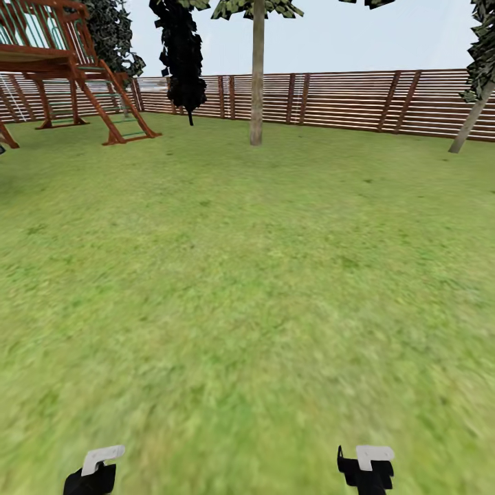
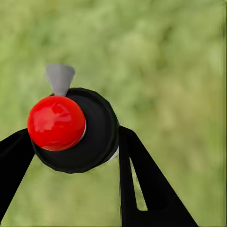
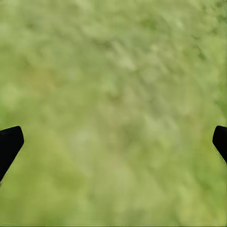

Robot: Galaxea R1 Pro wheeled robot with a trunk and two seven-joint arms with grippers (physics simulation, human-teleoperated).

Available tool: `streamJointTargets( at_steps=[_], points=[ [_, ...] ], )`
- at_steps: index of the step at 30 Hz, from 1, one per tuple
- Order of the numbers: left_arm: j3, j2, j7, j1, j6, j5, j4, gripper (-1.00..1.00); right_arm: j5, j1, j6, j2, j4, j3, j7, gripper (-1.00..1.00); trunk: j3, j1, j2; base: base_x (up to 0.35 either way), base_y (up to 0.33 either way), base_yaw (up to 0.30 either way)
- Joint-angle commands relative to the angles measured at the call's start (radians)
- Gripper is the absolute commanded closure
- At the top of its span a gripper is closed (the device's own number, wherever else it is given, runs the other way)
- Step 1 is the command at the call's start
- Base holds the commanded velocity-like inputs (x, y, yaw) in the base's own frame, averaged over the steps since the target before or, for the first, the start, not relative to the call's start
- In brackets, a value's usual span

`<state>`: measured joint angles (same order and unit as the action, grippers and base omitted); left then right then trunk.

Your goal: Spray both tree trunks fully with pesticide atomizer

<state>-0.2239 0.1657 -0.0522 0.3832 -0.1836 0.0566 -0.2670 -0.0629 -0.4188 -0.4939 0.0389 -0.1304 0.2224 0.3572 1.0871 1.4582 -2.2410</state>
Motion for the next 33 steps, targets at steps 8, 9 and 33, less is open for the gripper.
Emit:
streamJointTargets(
  at_steps=[8, 9, 33],
  points=[
    [0.000, 0.000, 0.000, 0.000, -0.001, 0.000, -0.001, 1.00, 0.000, 0.000, 0.000, 0.000, 0.000, 0.000, 0.000, -1.00, 0.000, 0.000, 0.000, 0.339, 0.000, 0.000],
    [0.000, 0.000, 0.000, 0.000, -0.001, 0.000, -0.001, 1.00, 0.000, 0.000, 0.000, 0.001, 0.000, 0.000, 0.000, -1.00, 0.000, 0.000, 0.000, 0.339, 0.000, 0.000],
    [0.000, 0.000, 0.000, 0.000, -0.001, 0.000, -0.001, 1.00, 0.000, 0.000, 0.000, -0.001, 0.000, 0.000, 0.000, -1.00, 0.000, 0.000, 0.000, 0.339, 0.000, 0.000]
  ],
)
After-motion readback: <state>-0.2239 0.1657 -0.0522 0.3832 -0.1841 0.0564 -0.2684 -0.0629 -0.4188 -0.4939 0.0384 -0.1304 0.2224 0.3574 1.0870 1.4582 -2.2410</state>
